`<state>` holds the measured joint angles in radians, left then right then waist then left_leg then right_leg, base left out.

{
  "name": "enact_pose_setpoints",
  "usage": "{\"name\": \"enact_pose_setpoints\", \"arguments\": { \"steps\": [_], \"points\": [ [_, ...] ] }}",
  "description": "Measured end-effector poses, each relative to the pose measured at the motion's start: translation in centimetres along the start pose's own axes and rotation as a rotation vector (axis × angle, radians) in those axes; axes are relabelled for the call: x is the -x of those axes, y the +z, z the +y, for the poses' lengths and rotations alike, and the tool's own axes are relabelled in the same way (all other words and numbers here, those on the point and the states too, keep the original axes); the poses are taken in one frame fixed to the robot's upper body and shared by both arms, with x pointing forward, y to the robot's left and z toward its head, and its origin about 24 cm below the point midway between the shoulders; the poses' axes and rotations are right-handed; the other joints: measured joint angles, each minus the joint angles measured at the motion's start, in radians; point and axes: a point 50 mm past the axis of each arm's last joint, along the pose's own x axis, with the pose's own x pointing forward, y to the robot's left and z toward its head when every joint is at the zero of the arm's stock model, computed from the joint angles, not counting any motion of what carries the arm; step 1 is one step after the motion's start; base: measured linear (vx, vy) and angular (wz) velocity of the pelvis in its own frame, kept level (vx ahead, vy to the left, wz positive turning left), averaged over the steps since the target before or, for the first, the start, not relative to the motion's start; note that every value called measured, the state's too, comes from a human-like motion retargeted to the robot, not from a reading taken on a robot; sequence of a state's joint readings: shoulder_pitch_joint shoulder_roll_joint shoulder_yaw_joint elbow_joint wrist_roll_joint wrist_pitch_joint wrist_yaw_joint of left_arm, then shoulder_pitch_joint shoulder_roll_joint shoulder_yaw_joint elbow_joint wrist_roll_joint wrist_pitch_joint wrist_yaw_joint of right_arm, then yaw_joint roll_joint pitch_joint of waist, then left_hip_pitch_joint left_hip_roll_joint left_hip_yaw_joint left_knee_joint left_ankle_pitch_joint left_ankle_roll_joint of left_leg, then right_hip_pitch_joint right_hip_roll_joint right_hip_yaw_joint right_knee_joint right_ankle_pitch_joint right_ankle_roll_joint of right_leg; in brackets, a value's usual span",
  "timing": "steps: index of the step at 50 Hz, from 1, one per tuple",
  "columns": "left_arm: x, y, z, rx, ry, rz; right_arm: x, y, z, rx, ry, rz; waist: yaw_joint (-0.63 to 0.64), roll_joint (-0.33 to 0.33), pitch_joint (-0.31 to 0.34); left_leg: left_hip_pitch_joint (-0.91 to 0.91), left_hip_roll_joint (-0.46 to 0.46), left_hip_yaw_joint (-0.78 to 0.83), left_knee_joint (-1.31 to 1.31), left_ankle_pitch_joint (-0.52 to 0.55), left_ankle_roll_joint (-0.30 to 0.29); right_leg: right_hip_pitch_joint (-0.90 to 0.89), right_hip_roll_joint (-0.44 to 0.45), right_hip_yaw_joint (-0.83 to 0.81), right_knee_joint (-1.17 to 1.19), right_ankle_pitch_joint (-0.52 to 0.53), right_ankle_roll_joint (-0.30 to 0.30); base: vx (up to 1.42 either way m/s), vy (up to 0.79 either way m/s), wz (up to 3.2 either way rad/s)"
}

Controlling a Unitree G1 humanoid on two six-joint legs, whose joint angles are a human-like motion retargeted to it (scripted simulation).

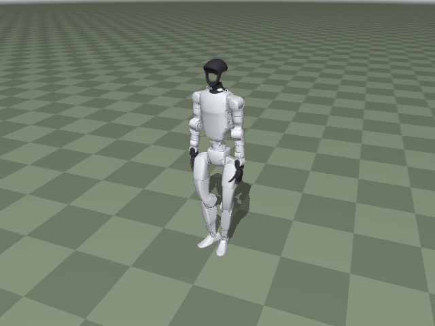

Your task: Upper body actions

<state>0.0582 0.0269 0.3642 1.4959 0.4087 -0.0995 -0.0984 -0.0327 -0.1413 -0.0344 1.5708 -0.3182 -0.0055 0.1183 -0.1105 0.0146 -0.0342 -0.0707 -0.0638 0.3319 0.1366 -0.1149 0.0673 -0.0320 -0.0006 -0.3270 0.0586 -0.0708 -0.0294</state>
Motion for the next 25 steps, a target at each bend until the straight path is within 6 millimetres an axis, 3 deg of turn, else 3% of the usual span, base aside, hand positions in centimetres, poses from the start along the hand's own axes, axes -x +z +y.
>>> {"name": "enact_pose_setpoints", "arguments": {
  "steps": [5,14,18,22,25],
  "points": [
    [0.1,-0.7,0.6,0.012,0.006,0.038,0.0,-1.0,-0.1,-0.057,-0.037,0.011,-0.019,0.001,-0.021,-0.007,-0.003,-0.007,-0.017,0.009,-0.012,-0.011,0.008,0.014,0.045,-0.027,0.019,0.08,-0.02,0.00],
    [0.1,1.0,1.9,-0.028,0.056,-0.033,0.5,-4.7,0.0,-0.209,-0.068,0.152,-0.045,-0.002,-0.020,-0.041,-0.024,-0.156,-0.007,0.045,-0.013,-0.020,0.018,0.231,0.079,-0.045,0.040,0.01,-0.02,0.85],
    [0.1,1.7,2.3,-0.024,0.066,-0.058,0.5,-5.5,0.7,-0.258,-0.046,0.184,0.002,-0.015,-0.039,-0.087,-0.051,-0.225,-0.005,0.082,-0.017,-0.018,-0.008,0.110,0.041,-0.063,-0.015,-0.06,-0.04,0.99],
    [0.0,2.7,1.9,-0.076,0.072,-0.084,0.5,-5.4,0.6,-0.251,-0.031,0.181,0.080,-0.014,-0.044,-0.135,-0.075,-0.263,-0.021,0.114,-0.011,-0.032,-0.030,0.021,0.021,-0.064,-0.013,-0.16,0.00,1.34],
    [-0.1,3.1,1.1,-0.095,0.065,-0.102,0.5,-5.0,-0.1,-0.202,-0.048,0.162,0.111,-0.016,-0.027,-0.140,-0.057,-0.154,-0.047,0.066,-0.006,-0.020,-0.049,-0.055,0.009,-0.075,-0.014,-0.12,0.05,1.81]
  ]
}}
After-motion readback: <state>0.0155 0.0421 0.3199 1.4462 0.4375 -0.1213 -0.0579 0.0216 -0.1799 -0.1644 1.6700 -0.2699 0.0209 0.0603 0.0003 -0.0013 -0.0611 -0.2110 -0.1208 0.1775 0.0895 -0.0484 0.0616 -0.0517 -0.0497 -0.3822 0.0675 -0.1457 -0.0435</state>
